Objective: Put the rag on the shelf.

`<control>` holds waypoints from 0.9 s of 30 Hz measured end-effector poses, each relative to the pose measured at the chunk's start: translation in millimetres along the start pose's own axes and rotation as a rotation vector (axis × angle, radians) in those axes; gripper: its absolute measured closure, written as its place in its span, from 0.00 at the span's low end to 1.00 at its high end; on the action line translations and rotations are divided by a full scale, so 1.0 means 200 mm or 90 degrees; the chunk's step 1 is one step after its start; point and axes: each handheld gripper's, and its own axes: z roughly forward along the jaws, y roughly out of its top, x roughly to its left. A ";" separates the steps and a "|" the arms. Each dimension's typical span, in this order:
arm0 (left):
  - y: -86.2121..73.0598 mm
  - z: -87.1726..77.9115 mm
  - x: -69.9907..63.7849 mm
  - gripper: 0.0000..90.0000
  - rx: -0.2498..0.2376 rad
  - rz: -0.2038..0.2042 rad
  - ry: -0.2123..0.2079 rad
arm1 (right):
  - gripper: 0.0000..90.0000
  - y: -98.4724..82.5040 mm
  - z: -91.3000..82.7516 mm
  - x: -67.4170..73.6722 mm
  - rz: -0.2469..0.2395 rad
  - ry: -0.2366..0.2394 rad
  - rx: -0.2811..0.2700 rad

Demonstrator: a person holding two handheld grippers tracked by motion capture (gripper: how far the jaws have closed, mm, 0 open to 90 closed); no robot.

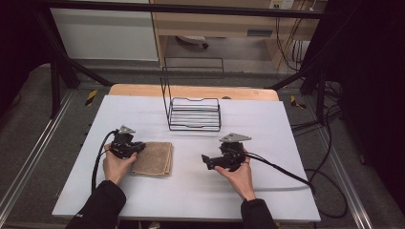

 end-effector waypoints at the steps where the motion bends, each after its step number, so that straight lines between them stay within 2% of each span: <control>1: 0.00 0.00 0.00 0.89 0.000 0.000 0.001 | 0.00 0.02 0.02 0.02 0.000 -0.001 0.000; 11: 0.00 0.00 0.00 0.89 0.000 0.002 0.001 | 0.03 0.17 0.21 0.16 0.000 0.017 0.001; 19: 0.00 0.00 0.00 0.89 0.000 -0.002 -0.002 | 0.10 0.23 0.37 0.23 0.010 0.025 0.016; 27: 0.00 0.00 0.01 0.89 -0.001 0.000 -0.005 | 0.20 0.26 0.50 0.29 0.008 0.029 0.040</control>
